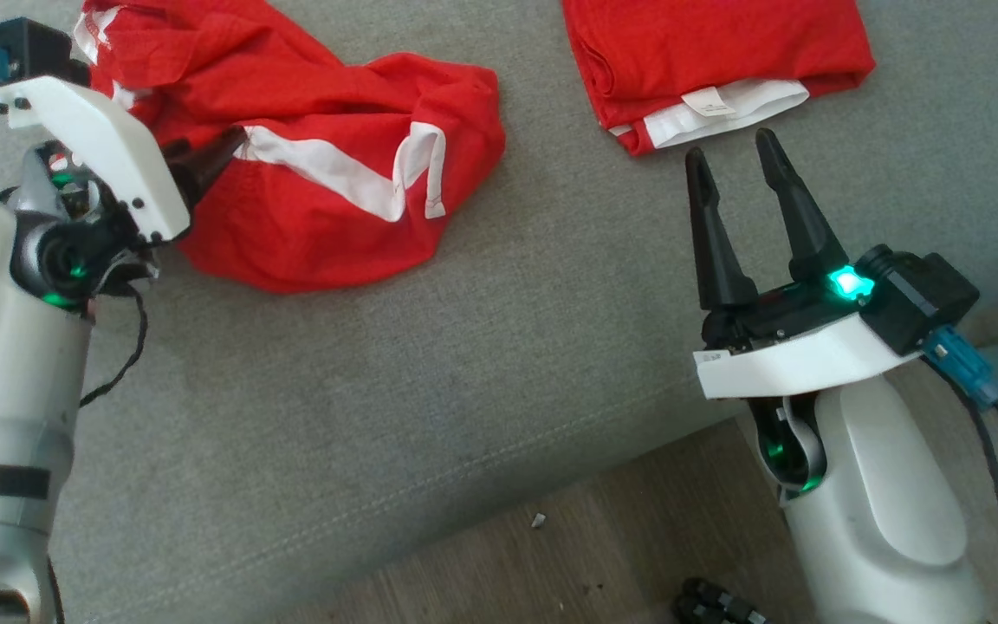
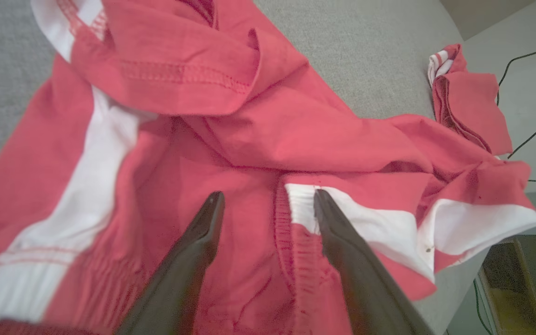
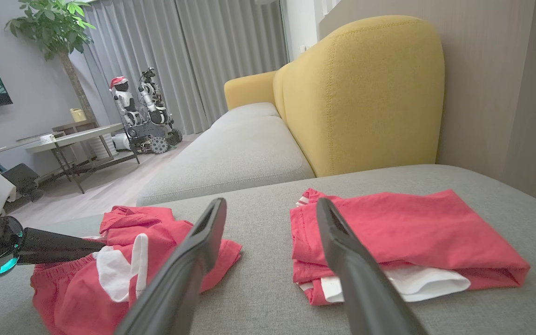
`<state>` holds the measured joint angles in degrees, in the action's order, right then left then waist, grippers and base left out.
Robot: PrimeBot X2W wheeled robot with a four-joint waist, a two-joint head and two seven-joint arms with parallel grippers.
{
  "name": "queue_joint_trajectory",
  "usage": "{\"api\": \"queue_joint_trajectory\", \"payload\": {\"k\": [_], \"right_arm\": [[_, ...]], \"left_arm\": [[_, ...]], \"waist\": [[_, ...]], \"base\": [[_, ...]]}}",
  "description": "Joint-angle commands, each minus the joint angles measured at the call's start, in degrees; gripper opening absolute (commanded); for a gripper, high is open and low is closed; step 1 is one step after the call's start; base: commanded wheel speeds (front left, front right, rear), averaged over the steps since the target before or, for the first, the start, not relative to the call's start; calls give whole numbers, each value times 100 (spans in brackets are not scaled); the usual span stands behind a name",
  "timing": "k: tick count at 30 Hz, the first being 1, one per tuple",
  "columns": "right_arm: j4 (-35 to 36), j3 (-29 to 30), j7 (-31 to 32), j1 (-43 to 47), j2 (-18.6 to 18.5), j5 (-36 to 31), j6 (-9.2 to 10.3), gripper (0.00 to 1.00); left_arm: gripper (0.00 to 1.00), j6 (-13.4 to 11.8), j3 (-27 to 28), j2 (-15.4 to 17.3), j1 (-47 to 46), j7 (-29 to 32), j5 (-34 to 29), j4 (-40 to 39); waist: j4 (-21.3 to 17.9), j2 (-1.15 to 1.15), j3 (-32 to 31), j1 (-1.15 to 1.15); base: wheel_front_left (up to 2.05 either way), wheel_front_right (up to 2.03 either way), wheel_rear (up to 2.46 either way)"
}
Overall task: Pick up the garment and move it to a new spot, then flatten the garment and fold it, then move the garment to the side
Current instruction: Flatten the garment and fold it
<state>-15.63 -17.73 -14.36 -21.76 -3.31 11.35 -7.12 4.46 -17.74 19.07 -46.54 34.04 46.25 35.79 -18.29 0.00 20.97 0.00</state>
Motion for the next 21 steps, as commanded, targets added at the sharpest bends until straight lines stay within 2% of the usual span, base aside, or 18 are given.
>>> {"api": "queue_joint_trajectory", "payload": {"k": [1, 8, 21], "right_arm": [[204, -122, -61, -84, 43, 39, -36, 100], [269, -149, -62, -94, 44, 49, -36, 100], [268, -127, -63, -137, 44, 38, -36, 100]], "left_arm": [[100, -43, 207, 268, -332, 93, 42, -153], [100, -130, 47, 282, -424, 643, 92, -143], [100, -159, -10, 249, -370, 860, 217, -344]], "waist": [[1, 0, 0, 0], [0, 0, 13, 0], [23, 0, 28, 0]], "base": [[0, 0, 0], [0, 0, 0], [0, 0, 0]]}}
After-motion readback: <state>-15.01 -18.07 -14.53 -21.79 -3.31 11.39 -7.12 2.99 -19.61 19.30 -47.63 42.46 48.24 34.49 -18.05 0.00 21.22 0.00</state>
